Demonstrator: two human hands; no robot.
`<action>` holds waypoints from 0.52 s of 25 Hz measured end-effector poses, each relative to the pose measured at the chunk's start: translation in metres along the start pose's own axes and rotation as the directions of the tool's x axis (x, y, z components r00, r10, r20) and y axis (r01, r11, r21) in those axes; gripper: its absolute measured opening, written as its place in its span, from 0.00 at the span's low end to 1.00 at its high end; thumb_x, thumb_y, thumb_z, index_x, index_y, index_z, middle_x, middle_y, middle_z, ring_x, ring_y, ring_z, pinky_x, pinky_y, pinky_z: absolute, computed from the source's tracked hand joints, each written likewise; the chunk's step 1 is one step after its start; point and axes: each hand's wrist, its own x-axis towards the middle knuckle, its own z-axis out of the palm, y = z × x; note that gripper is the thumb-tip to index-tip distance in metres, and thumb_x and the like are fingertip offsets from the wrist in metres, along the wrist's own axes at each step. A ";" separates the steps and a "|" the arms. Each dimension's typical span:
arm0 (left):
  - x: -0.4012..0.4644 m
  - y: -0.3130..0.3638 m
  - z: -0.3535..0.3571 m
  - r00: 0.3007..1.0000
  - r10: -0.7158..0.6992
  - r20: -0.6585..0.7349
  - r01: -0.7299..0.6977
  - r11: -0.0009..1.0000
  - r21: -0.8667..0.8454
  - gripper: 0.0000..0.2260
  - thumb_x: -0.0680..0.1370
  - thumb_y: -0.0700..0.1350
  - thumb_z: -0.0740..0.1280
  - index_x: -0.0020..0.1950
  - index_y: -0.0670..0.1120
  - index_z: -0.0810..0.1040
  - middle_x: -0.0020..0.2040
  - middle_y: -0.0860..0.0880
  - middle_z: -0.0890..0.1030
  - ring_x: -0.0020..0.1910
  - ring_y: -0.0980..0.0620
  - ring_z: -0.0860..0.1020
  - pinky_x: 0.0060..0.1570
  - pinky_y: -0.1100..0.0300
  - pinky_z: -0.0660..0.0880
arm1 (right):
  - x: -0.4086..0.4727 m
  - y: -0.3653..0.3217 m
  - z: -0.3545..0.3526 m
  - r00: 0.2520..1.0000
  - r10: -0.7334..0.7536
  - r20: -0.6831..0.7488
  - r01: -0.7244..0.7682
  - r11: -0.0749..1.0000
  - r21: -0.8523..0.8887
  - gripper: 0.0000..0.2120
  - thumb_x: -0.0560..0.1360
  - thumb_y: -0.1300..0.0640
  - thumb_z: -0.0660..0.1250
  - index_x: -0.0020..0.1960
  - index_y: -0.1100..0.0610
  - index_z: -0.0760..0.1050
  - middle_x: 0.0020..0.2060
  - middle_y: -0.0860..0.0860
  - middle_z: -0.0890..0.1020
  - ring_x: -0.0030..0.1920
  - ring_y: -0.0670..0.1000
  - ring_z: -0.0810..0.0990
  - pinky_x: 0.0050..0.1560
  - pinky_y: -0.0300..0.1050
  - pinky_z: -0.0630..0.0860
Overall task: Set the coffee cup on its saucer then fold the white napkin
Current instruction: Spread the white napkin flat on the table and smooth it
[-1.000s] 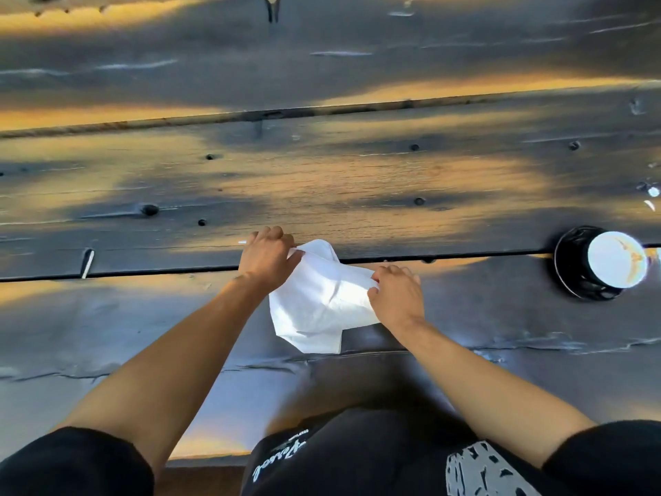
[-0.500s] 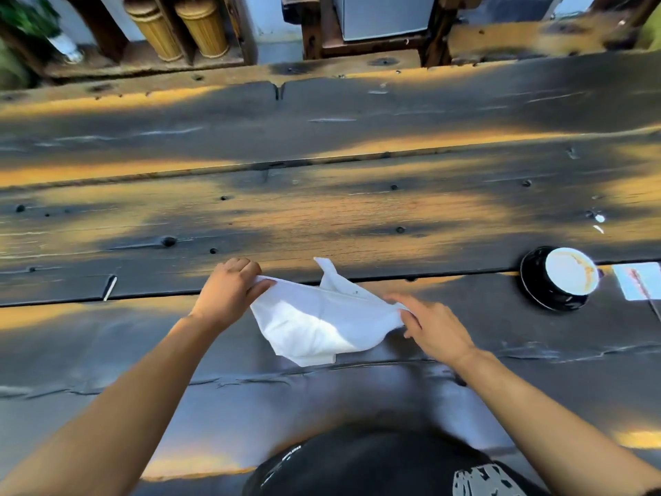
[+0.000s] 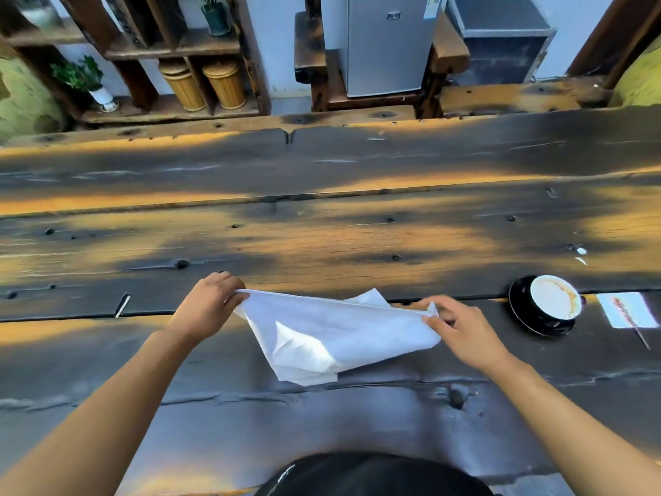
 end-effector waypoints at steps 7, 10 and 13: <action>0.001 0.006 -0.002 0.791 -0.591 0.155 0.568 0.618 -0.543 0.06 0.75 0.43 0.76 0.43 0.42 0.82 0.40 0.43 0.83 0.36 0.46 0.79 0.43 0.51 0.78 | 0.010 -0.003 -0.019 0.994 0.104 -0.040 -0.090 0.960 0.264 0.10 0.82 0.57 0.63 0.45 0.58 0.79 0.36 0.50 0.82 0.36 0.44 0.77 0.41 0.34 0.72; 0.017 0.017 -0.003 0.717 -0.656 0.237 0.538 0.304 -0.786 0.06 0.75 0.40 0.75 0.45 0.37 0.82 0.43 0.40 0.84 0.40 0.46 0.82 0.49 0.51 0.80 | 0.039 0.006 -0.022 0.983 0.159 -0.088 -0.124 0.942 0.312 0.12 0.81 0.53 0.65 0.44 0.60 0.80 0.38 0.57 0.81 0.42 0.50 0.77 0.48 0.50 0.75; 0.051 0.017 -0.012 0.708 -0.623 0.331 0.501 0.113 -0.858 0.06 0.78 0.38 0.71 0.50 0.36 0.81 0.46 0.38 0.84 0.42 0.45 0.82 0.51 0.51 0.79 | 0.083 -0.008 -0.035 0.946 0.235 -0.221 -0.146 0.922 0.358 0.17 0.78 0.51 0.68 0.42 0.65 0.77 0.35 0.57 0.76 0.39 0.53 0.72 0.42 0.49 0.70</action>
